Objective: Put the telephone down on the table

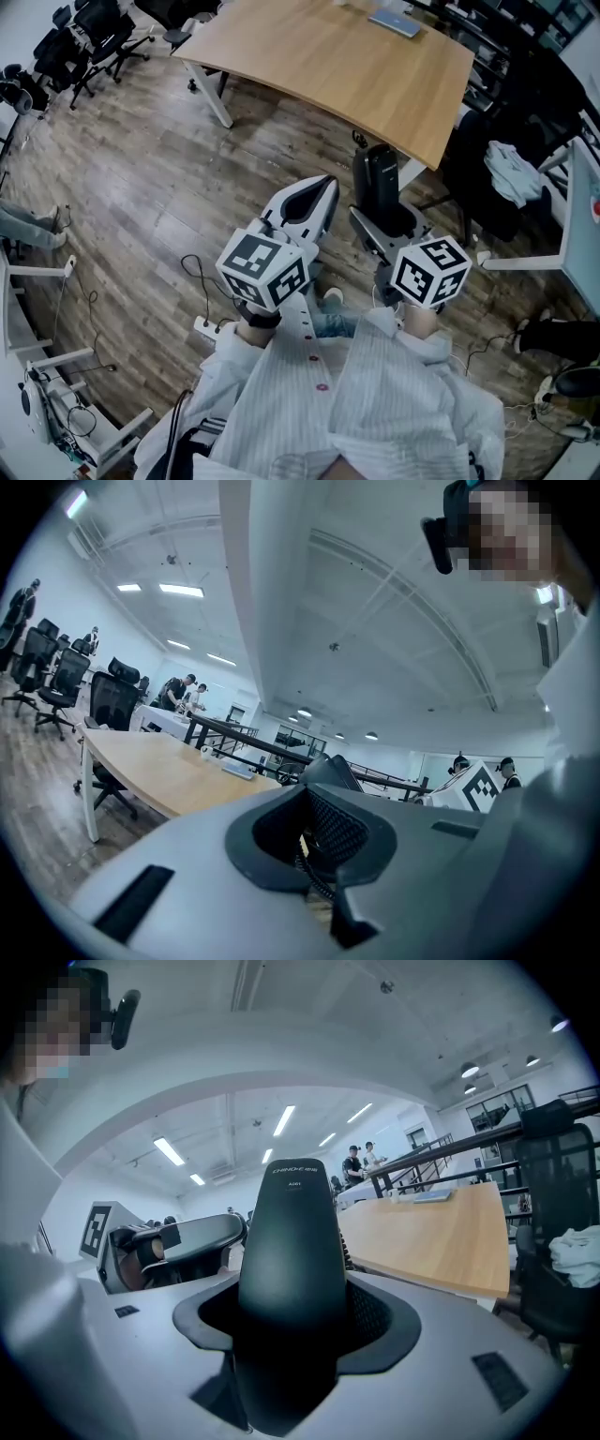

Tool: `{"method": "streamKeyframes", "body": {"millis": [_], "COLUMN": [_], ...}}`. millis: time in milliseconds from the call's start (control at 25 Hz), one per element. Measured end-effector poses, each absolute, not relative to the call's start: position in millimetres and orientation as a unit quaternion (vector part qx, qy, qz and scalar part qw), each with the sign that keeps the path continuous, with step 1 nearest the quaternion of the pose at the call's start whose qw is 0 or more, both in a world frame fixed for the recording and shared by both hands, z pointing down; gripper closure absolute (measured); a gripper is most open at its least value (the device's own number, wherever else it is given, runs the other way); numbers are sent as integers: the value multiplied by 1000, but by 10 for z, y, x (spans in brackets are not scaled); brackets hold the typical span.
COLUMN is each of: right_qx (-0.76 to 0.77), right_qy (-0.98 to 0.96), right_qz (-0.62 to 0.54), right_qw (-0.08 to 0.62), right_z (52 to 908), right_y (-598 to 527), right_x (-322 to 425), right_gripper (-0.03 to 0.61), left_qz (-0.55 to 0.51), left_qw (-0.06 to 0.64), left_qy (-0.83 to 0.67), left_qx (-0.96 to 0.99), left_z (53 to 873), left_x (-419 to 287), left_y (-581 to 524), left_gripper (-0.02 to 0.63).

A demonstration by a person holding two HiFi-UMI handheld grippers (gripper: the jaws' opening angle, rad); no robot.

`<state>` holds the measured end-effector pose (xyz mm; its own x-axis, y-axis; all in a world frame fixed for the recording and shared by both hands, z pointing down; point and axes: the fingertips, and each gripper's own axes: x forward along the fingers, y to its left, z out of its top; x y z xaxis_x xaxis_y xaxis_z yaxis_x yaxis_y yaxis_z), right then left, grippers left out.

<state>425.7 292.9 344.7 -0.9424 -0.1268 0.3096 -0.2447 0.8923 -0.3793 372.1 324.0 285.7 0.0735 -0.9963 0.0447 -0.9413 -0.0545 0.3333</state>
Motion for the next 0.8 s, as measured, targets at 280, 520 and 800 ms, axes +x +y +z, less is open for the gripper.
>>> {"method": "streamKeyframes", "body": {"millis": [280,520,800], "right_qx": [112,127,145], "right_qy": [-962,-963,-959], "right_qz": [204,200,209], "right_qw": [142,131,126], "right_z": [3361,3266,3282], "right_y": [2580,2184,1820], "right_x": [3458,2880,2222], "right_gripper": [281,281,281], "left_qz": [-94,-89,-78], "left_qw": [142,140,143], "left_qy": [-669,-661,-655], "left_qx": [723,732,737], "left_z": [2780,2759,2793], "left_x": [2877,2279,1597], "left_y": [2886,2534,2317], "left_gripper": [606,606,606]}}
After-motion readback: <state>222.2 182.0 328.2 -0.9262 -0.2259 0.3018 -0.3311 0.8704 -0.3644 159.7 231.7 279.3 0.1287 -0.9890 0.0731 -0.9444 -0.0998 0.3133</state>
